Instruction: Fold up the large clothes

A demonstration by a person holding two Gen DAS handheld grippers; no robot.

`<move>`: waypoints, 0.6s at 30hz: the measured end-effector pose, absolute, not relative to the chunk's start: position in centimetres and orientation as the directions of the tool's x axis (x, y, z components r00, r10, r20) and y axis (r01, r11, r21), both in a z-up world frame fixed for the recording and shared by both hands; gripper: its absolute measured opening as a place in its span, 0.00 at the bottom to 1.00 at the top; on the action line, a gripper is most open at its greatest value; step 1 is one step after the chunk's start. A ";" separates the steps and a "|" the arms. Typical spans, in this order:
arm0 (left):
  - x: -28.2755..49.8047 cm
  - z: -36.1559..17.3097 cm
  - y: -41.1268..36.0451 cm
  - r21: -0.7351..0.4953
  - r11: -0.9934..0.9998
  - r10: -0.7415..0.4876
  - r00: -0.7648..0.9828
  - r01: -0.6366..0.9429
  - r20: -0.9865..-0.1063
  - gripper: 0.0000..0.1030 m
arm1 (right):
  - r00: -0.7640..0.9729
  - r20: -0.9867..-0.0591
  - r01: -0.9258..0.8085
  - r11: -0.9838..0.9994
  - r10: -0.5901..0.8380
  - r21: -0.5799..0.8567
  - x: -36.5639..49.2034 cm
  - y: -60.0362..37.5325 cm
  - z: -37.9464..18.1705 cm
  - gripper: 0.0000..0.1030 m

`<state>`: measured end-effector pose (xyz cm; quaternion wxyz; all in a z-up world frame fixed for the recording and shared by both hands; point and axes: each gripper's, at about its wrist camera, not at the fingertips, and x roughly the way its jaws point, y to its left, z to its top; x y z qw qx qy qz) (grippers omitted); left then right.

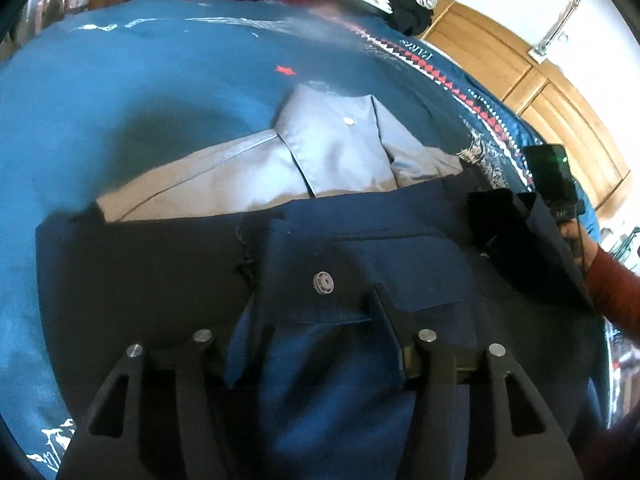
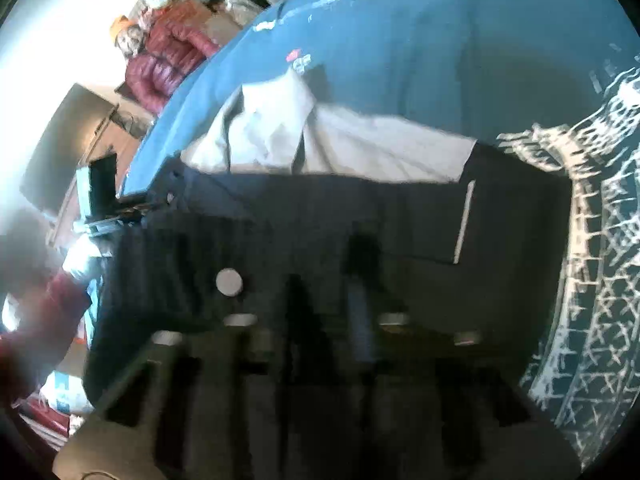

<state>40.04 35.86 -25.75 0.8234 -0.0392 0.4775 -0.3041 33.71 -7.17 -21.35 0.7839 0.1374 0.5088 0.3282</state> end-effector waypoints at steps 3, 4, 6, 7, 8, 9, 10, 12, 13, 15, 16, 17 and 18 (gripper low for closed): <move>39.5 -25.1 36.9 -0.380 0.813 -0.553 0.382 0.441 -0.740 0.21 | 0.339 -0.672 -0.385 0.749 0.658 0.540 32.1 -8.5 -19.0 0.07; 39.2 -24.9 36.8 -0.378 0.812 -0.556 0.391 0.444 -0.734 0.18 | 0.360 -0.662 -0.389 0.751 0.657 0.534 31.6 -8.9 -18.2 0.07; 37.9 -23.4 37.0 -0.376 0.808 -0.569 0.432 0.454 -0.700 0.17 | 0.418 -0.629 -0.397 0.755 0.655 0.522 30.3 -10.2 -15.8 0.07; 37.3 -22.3 37.5 -0.383 0.808 -0.577 0.466 0.449 -0.671 0.17 | 0.457 -0.606 -0.398 0.759 0.651 0.515 29.5 -11.2 -14.4 0.07; 36.9 -21.5 38.1 -0.395 0.805 -0.586 0.490 0.442 -0.646 0.17 | 0.483 -0.592 -0.396 0.764 0.645 0.510 29.3 -11.8 -13.4 0.06; 36.5 -20.2 39.1 -0.405 0.809 -0.586 0.534 0.426 -0.610 0.17 | 0.520 -0.573 -0.388 0.773 0.633 0.503 28.9 -12.8 -12.3 0.06; 36.3 -19.2 40.0 -0.408 0.817 -0.577 0.571 0.408 -0.584 0.17 | 0.547 -0.558 -0.379 0.779 0.624 0.500 28.8 -13.6 -11.6 0.06; 36.2 -17.3 42.7 -0.427 0.837 -0.538 0.662 0.343 -0.522 0.16 | 0.581 -0.544 -0.343 0.788 0.606 0.511 29.6 -15.5 -11.0 0.06; 36.3 -17.0 43.4 -0.432 0.842 -0.524 0.682 0.323 -0.511 0.15 | 0.586 -0.551 -0.320 0.795 0.594 0.515 30.3 -16.1 -11.5 0.06; 37.2 -17.6 44.9 -0.437 0.859 -0.485 0.701 0.268 -0.523 0.15 | 0.575 -0.589 -0.279 0.813 0.567 0.511 32.0 -16.5 -13.6 0.06; 37.8 -18.5 45.0 -0.437 0.863 -0.479 0.688 0.254 -0.545 0.15 | 0.556 -0.617 -0.248 0.820 0.557 0.516 33.1 -16.4 -15.4 0.06; 38.5 -19.7 44.8 -0.410 0.882 -0.449 0.677 0.232 -0.583 0.15 | 0.536 -0.644 -0.224 0.828 0.546 0.515 34.0 -16.3 -16.9 0.06; 39.4 -21.5 44.6 -0.382 0.902 -0.414 0.654 0.201 -0.633 0.15 | 0.503 -0.690 -0.197 0.846 0.521 0.495 35.0 -15.8 -19.1 0.07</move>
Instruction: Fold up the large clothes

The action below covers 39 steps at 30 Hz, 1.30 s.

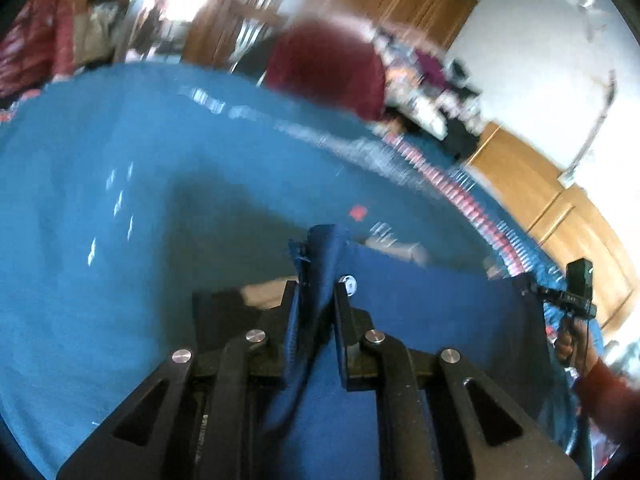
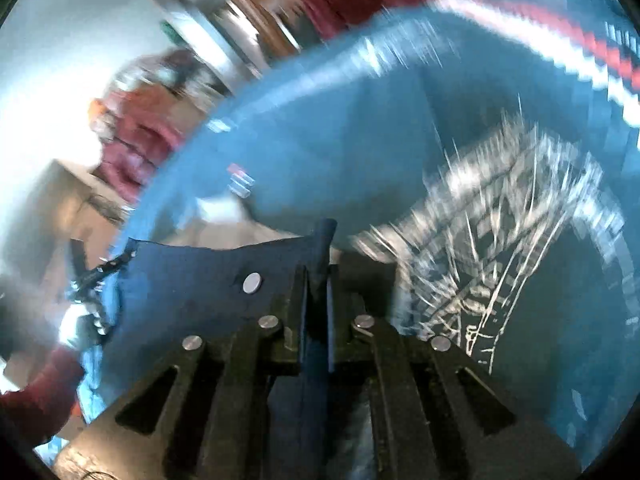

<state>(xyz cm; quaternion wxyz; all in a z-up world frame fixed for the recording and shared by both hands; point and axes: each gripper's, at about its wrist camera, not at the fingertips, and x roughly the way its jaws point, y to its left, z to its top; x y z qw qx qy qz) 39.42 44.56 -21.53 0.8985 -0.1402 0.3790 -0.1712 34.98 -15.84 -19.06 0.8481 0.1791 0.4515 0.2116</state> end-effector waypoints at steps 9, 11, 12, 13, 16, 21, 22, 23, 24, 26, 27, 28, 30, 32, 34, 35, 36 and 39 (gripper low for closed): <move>40.8 -25.5 43.9 -0.303 0.944 -0.323 0.536 0.129 -0.780 0.25 | 0.504 -0.781 -0.157 0.928 0.370 0.339 34.2 -14.8 -19.3 0.18; 38.1 -23.1 43.9 -0.270 0.951 -0.306 0.574 0.150 -0.759 0.25 | 0.561 -0.742 -0.192 0.930 0.366 0.314 30.9 -14.2 -16.0 0.25; 36.3 -21.8 43.9 -0.254 0.950 -0.312 0.595 0.182 -0.741 0.25 | 0.576 -0.715 -0.216 0.917 0.397 0.335 28.8 -13.8 -15.1 0.33; 35.0 -20.8 43.5 -0.239 0.948 -0.318 0.608 0.210 -0.728 0.30 | 0.581 -0.689 -0.242 0.900 0.433 0.361 26.6 -13.1 -14.6 0.36; 29.4 -20.0 41.7 -0.286 0.904 -0.423 0.586 0.317 -0.691 0.49 | 0.514 -0.678 -0.271 0.849 0.526 0.454 20.9 -10.5 -16.3 0.36; 25.5 -25.7 41.8 -0.370 0.891 -0.454 0.512 0.263 -0.729 0.46 | 0.439 -0.730 -0.204 0.849 0.524 0.487 17.7 -9.8 -21.9 0.37; 25.2 -25.9 42.6 -0.394 0.885 -0.465 0.530 0.250 -0.709 0.46 | 0.446 -0.713 -0.210 0.837 0.542 0.505 17.1 -10.5 -22.6 0.35; 25.0 -25.6 43.3 -0.407 0.887 -0.457 0.539 0.216 -0.708 0.46 | 0.456 -0.711 -0.214 0.841 0.536 0.497 16.8 -11.1 -22.5 0.29; 24.9 -25.3 44.1 -0.391 0.903 -0.420 0.546 0.175 -0.725 0.44 | 0.453 -0.719 -0.193 0.846 0.527 0.498 16.5 -11.9 -22.4 0.27; 23.8 -24.8 46.4 -0.393 0.911 -0.390 0.564 0.123 -0.728 0.43 | 0.457 -0.728 -0.159 0.853 0.510 0.498 15.8 -13.6 -21.7 0.28; 23.2 -24.8 47.7 -0.413 0.906 -0.389 0.568 0.093 -0.726 0.43 | 0.466 -0.749 -0.140 0.876 0.470 0.462 15.1 -14.3 -21.2 0.28; 22.3 -24.6 49.2 -0.413 0.910 -0.363 0.575 0.048 -0.733 0.43 | 0.473 -0.764 -0.121 0.892 0.438 0.435 14.4 -14.9 -20.6 0.29; 19.9 -24.3 52.4 -0.403 0.913 -0.293 0.596 -0.057 -0.748 0.43 | 0.505 -0.781 -0.092 0.923 0.367 0.374 12.5 -15.2 -19.2 0.47; 17.5 -23.7 54.2 -0.484 0.867 -0.313 0.627 -0.119 -0.714 0.44 | 0.535 -0.771 -0.103 0.932 0.346 0.347 10.3 -14.5 -18.5 0.53; 15.2 -22.7 53.8 -0.521 0.846 -0.335 0.649 -0.112 -0.683 0.48 | 0.531 -0.769 -0.120 0.930 0.356 0.348 8.6 -13.4 -18.4 0.53; 14.2 -22.4 52.9 -0.559 0.826 -0.388 0.647 -0.071 -0.656 0.52 | 0.521 -0.772 -0.131 0.928 0.364 0.349 7.8 -12.6 -18.5 0.53; 13.6 -22.3 51.6 -0.598 0.801 -0.445 0.640 -0.028 -0.627 0.54 | 0.511 -0.774 -0.142 0.925 0.373 0.352 7.2 -11.7 -18.7 0.53; 14.0 -23.3 48.5 -0.692 0.722 -0.550 0.622 0.018 -0.557 0.56 | 0.476 -0.777 -0.161 0.910 0.412 0.383 7.2 -9.3 -19.6 0.53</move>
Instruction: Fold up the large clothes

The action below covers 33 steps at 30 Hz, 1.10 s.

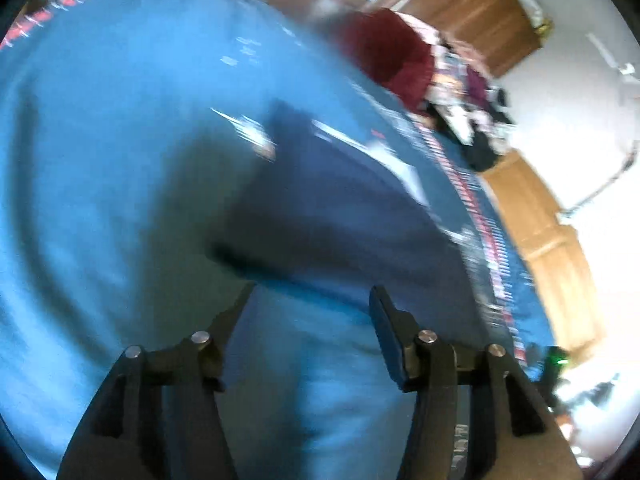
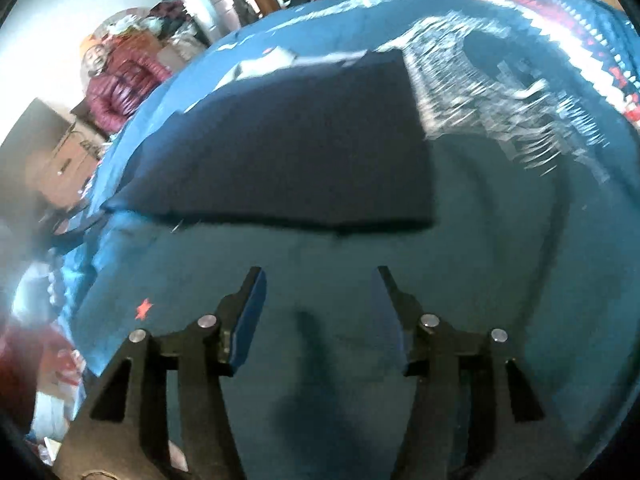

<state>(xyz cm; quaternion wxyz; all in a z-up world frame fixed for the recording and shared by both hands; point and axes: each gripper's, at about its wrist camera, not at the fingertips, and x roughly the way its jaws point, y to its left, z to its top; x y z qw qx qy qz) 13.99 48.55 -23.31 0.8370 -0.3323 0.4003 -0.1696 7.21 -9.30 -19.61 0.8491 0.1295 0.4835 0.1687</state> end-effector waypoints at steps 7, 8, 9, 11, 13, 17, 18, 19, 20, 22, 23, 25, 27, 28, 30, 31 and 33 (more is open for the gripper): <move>16.5 -26.1 46.9 -0.698 0.705 -0.449 0.681 -0.128 -0.579 0.56 | 0.472 -0.764 -0.183 0.897 0.439 0.403 7.5 -7.4 -19.1 0.53; 16.5 -26.1 46.8 -0.703 0.698 -0.435 0.699 -0.136 -0.567 0.56 | 0.468 -0.765 -0.181 0.895 0.443 0.407 7.6 -7.3 -19.2 0.53; 17.1 -26.1 46.7 -0.708 0.692 -0.423 0.715 -0.142 -0.557 0.57 | 0.463 -0.768 -0.179 0.895 0.442 0.408 7.7 -7.1 -19.3 0.53; 17.9 -26.4 47.3 -0.711 0.688 -0.406 0.733 -0.148 -0.546 0.60 | 0.450 -0.775 -0.182 0.895 0.443 0.406 7.7 -6.5 -19.5 0.54; 19.2 -27.0 47.4 -0.724 0.669 -0.376 0.764 -0.167 -0.524 0.60 | 0.439 -0.779 -0.196 0.894 0.448 0.404 7.6 -5.7 -19.5 0.54; 20.8 -27.7 47.7 -0.759 0.622 -0.348 0.801 -0.192 -0.487 0.58 | 0.428 -0.765 -0.221 0.877 0.481 0.427 7.7 -4.4 -18.7 0.54; 21.0 -27.6 47.8 -0.764 0.617 -0.348 0.806 -0.189 -0.480 0.54 | 0.428 -0.746 -0.223 0.859 0.510 0.460 8.0 -4.3 -18.1 0.53; 21.5 -27.2 47.5 -0.761 0.624 -0.348 0.809 -0.178 -0.475 0.29 | 0.433 -0.720 -0.231 0.839 0.542 0.492 8.5 -4.4 -17.4 0.53; 21.9 -26.4 46.8 -0.729 0.665 -0.339 0.803 -0.165 -0.491 0.03 | 0.438 -0.699 -0.235 0.822 0.566 0.519 9.1 -4.4 -16.7 0.53; 22.4 -24.5 44.9 -0.642 0.758 -0.303 0.807 -0.119 -0.508 0.03 | 0.438 -0.647 -0.251 0.776 0.624 0.579 12.2 -4.0 -14.8 0.53; 22.5 -23.7 44.0 -0.605 0.790 -0.288 0.811 -0.098 -0.509 0.03 | 0.430 -0.624 -0.275 0.753 0.653 0.598 14.3 -3.2 -13.7 0.55; 22.1 -22.3 42.7 -0.552 0.831 -0.268 0.824 -0.063 -0.498 0.03 | 0.375 -0.617 -0.327 0.722 0.691 0.610 19.4 0.1 -11.6 0.64; 21.5 -21.8 42.4 -0.525 0.849 -0.248 0.836 -0.056 -0.490 0.03 | 0.303 -0.637 -0.372 0.703 0.709 0.606 24.0 4.6 -10.4 0.65; 20.8 -21.6 42.2 -0.506 0.861 -0.232 0.842 -0.055 -0.488 0.03 | 0.250 -0.666 -0.375 0.704 0.703 0.603 26.8 7.5 -10.2 0.65; 20.4 -21.5 41.4 -0.462 0.885 -0.201 0.847 -0.059 -0.493 0.03 | 0.178 -0.731 -0.396 0.728 0.659 0.559 30.8 12.9 -9.5 0.66; 19.8 -21.2 41.3 -0.444 0.894 -0.190 0.850 -0.057 -0.492 0.03 | 0.133 -0.739 -0.418 0.713 0.661 0.563 32.3 15.3 -9.4 0.66; 19.2 -20.5 40.3 -0.395 0.918 -0.169 0.857 -0.044 -0.486 0.03 | 0.033 -0.771 -0.429 0.706 0.635 0.563 35.1 20.9 -9.6 0.68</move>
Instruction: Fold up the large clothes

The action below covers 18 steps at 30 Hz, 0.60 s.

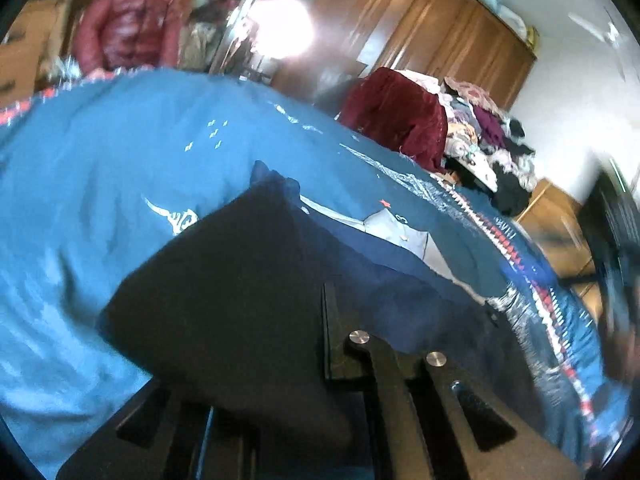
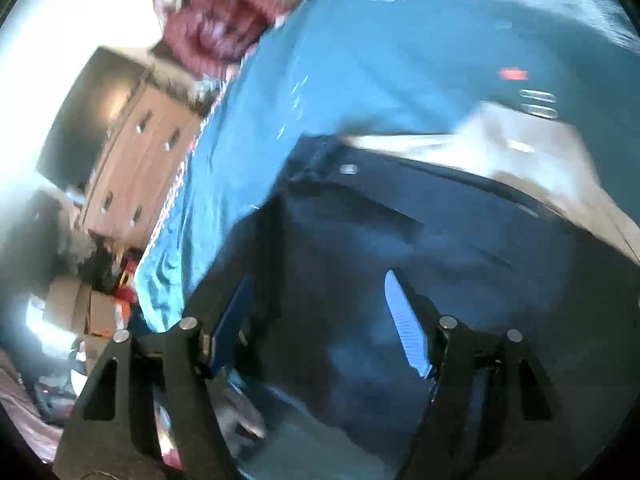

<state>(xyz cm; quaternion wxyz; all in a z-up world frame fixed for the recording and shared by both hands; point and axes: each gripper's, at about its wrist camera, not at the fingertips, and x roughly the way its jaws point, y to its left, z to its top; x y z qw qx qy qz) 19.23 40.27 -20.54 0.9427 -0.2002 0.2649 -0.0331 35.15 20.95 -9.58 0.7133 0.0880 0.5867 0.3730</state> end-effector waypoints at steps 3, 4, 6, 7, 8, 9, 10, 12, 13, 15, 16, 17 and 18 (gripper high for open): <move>19.1 -19.1 37.9 -0.300 0.954 -0.160 0.862 0.010 -0.480 0.06 | -0.056 -0.832 -0.463 0.724 0.552 0.511 36.7 27.0 -11.1 0.69; 19.2 -18.9 37.3 -0.265 0.964 -0.160 0.863 0.032 -0.479 0.07 | -0.076 -0.862 -0.488 0.735 0.502 0.471 36.8 29.1 -11.7 0.69; 19.4 -18.5 35.6 -0.202 0.977 -0.164 0.861 0.073 -0.482 0.10 | -0.103 -0.876 -0.517 0.727 0.471 0.452 36.4 30.9 -12.3 0.69; 19.6 -18.5 35.1 -0.188 0.978 -0.170 0.859 0.089 -0.483 0.10 | -0.089 -0.896 -0.536 0.738 0.435 0.411 36.1 31.3 -12.8 0.69; 19.7 -18.4 34.2 -0.165 0.980 -0.177 0.859 0.110 -0.480 0.10 | -0.056 -0.917 -0.554 0.752 0.395 0.358 36.0 31.2 -13.1 0.69; 19.7 -18.3 33.2 -0.137 0.981 -0.185 0.859 0.135 -0.477 0.10 | -0.003 -0.940 -0.570 0.772 0.341 0.282 35.8 30.7 -13.7 0.68; 19.7 -18.2 32.4 -0.117 0.981 -0.193 0.859 0.156 -0.474 0.10 | 0.023 -0.951 -0.559 0.792 0.308 0.243 35.9 29.5 -14.5 0.67; 19.5 -17.8 30.4 -0.082 0.974 -0.226 0.856 0.213 -0.464 0.10 | 0.049 -0.940 -0.495 0.825 0.339 0.272 36.2 26.2 -15.2 0.24; 19.4 -17.8 29.9 -0.085 0.970 -0.242 0.852 0.229 -0.464 0.10 | 0.052 -0.912 -0.467 0.817 0.407 0.338 36.0 24.3 -15.0 0.14; 19.2 -17.6 27.9 -0.090 0.952 -0.300 0.832 0.292 -0.466 0.10 | 0.110 -0.842 -0.415 0.795 0.527 0.443 34.6 19.1 -14.3 0.12; 19.0 -17.4 26.3 -0.093 0.937 -0.340 0.817 0.337 -0.467 0.10 | 0.151 -0.795 -0.393 0.774 0.588 0.497 33.3 15.5 -14.0 0.11; 18.9 -17.2 25.2 -0.094 0.925 -0.368 0.803 0.369 -0.468 0.12 | 0.182 -0.765 -0.357 0.766 0.618 0.534 32.5 12.3 -14.2 0.11; 18.6 -17.0 22.8 -0.091 0.898 -0.419 0.774 0.430 -0.475 0.12 | 0.208 -0.741 -0.319 0.761 0.638 0.565 31.8 9.3 -14.6 0.11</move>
